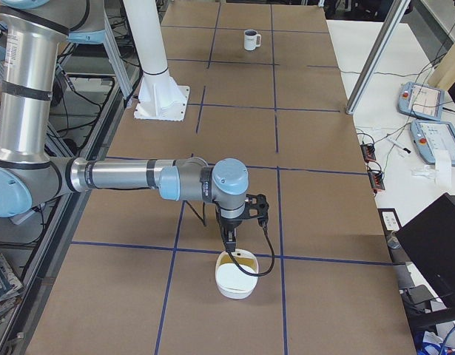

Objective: Left arm hands cup to right arm to dump lemon

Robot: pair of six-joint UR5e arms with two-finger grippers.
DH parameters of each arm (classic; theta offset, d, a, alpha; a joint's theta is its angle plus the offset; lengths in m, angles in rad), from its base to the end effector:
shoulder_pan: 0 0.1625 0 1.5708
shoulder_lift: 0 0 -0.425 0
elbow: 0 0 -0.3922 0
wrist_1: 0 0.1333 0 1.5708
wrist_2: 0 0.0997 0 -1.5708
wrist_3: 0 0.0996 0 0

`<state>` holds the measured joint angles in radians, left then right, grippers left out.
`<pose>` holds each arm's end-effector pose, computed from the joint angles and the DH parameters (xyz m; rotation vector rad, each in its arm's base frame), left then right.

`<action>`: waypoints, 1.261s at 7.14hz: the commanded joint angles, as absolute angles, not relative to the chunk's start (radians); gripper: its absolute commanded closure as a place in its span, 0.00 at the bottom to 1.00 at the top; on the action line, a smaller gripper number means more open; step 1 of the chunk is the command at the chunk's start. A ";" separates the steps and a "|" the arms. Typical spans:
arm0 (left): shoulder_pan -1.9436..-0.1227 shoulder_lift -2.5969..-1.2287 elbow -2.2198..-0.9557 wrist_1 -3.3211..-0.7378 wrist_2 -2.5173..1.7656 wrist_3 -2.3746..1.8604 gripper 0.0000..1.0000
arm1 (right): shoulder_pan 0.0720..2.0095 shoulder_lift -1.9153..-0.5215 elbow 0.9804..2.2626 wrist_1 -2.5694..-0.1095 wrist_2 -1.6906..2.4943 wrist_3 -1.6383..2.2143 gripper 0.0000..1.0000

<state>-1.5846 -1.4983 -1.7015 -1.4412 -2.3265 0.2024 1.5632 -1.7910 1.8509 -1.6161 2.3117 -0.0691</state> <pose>-0.0713 -0.4541 0.6430 0.0139 0.7591 0.1525 0.0630 -0.3999 0.6258 0.0367 -0.7403 -0.0786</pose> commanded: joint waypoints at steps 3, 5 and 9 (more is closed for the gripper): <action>-1.577 -1.488 -1.720 -1.443 -2.326 0.207 0.00 | 1.562 -1.789 1.841 -1.601 2.310 -0.069 0.00; -1.577 -1.486 -1.720 -1.443 -2.327 0.207 0.00 | 1.562 -1.789 1.841 -1.601 2.312 -0.067 0.00; -1.577 -1.486 -1.720 -1.443 -2.327 0.207 0.00 | 1.562 -1.786 1.841 -1.601 2.313 -0.067 0.00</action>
<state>-1.5770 -1.4864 -1.7196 -1.4435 -2.3270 0.2071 1.5616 -1.7862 1.8408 -1.6011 2.3124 -0.0675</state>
